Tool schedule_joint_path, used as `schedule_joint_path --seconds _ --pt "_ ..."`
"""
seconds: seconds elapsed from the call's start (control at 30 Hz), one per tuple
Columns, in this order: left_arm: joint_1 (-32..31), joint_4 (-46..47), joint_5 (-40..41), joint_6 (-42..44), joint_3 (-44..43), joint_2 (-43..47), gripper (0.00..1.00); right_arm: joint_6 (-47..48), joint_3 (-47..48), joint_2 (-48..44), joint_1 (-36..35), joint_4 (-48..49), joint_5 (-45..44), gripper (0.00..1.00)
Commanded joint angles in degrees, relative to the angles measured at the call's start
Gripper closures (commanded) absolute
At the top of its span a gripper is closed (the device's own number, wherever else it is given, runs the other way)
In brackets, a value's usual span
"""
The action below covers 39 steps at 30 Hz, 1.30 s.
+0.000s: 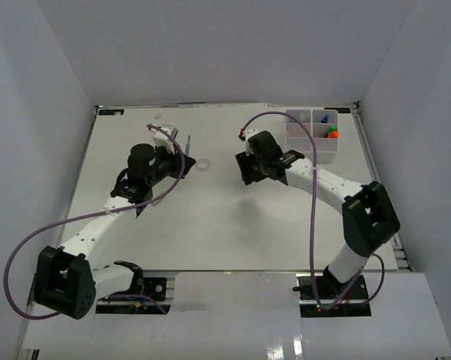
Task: Sort the stationery into containers
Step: Pick up the pen cap from the center of the board.
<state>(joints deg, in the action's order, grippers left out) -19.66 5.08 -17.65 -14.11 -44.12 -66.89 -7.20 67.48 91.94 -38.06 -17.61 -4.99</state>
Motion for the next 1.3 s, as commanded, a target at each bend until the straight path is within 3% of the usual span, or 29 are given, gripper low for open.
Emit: schedule_joint_path --seconds 0.0,0.2,0.7,1.27 --pt "0.24 -0.60 2.00 1.71 -0.88 2.82 1.00 0.87 9.21 5.60 -1.13 -7.24 -4.14 0.42" --pt "0.24 -1.39 4.20 2.68 -0.80 4.57 1.00 0.96 17.58 15.54 -2.10 -10.42 -6.17 0.57" --pt "0.24 -1.57 3.76 2.68 -0.88 5.19 1.00 -1.32 26.03 28.20 -2.54 -14.21 -8.97 0.65" --pt "0.24 -1.30 1.22 2.68 -0.79 4.76 1.00 -1.50 26.29 30.58 -2.28 -15.62 -9.60 0.68"
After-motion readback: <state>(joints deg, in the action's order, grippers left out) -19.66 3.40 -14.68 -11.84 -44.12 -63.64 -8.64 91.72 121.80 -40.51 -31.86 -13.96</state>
